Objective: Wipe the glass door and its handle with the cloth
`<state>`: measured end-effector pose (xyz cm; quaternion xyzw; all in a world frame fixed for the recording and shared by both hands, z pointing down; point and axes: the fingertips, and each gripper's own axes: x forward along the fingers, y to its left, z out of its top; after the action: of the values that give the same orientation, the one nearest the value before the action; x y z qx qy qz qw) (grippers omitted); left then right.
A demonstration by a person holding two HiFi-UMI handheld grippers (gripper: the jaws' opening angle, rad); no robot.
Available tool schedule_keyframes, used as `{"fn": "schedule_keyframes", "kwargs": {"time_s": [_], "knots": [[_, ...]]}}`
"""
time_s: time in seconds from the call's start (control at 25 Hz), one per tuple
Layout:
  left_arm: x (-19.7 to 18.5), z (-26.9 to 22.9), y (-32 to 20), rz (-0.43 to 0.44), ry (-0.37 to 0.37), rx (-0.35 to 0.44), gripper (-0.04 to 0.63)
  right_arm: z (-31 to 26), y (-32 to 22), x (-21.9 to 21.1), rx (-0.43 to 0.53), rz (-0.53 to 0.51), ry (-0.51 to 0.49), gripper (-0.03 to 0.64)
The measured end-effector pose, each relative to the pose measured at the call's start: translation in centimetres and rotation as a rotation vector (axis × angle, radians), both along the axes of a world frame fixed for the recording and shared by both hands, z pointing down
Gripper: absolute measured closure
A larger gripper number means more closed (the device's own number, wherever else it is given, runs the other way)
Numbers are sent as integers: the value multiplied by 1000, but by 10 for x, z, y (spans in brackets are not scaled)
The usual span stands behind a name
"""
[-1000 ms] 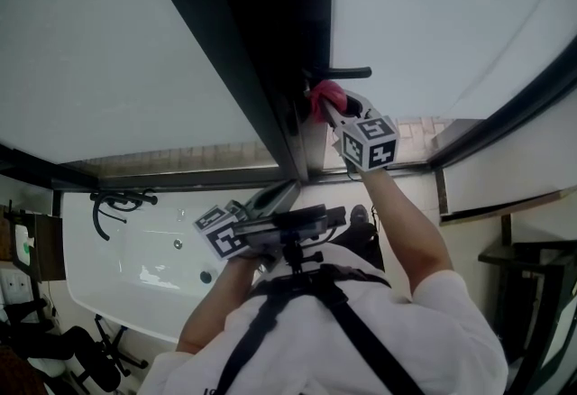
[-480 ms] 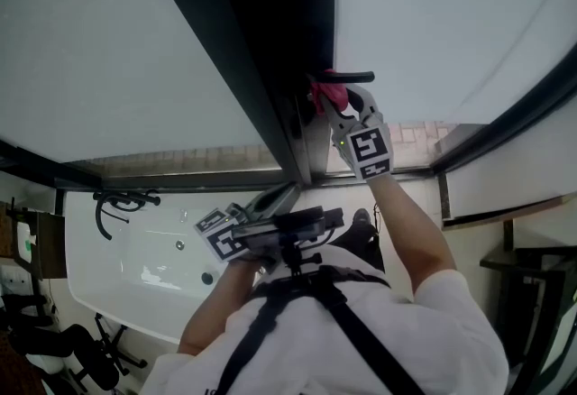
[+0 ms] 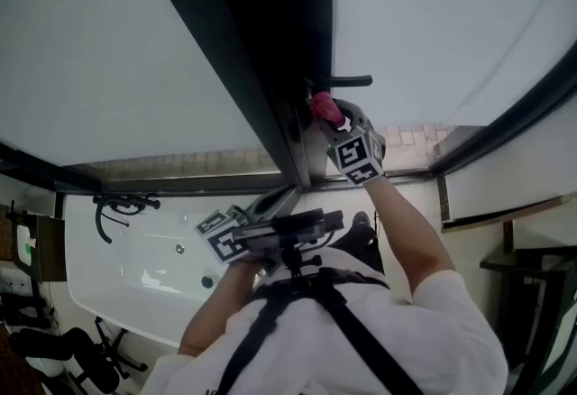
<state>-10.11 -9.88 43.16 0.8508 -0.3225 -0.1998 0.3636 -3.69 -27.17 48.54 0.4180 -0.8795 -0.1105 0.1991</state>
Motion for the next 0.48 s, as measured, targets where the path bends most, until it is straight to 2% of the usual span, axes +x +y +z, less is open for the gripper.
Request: {"fn": "schedule_keyframes", "kwargs": {"time_s": [0.08,0.16,0.24,0.48], "knots": [[1,-1,1,-4,2,4,603,38,-1,6,-126,9,107,520],[-1,-2,4,-13,6,6,603,64,6,15,-208,19,153,520],[-6,0,5,-22,10,-1,603,58,18,16,-191,-2,136,520],[-7,1,2,-18,19,5,603,-20,61,-6,-20,-174,76,518]]}}
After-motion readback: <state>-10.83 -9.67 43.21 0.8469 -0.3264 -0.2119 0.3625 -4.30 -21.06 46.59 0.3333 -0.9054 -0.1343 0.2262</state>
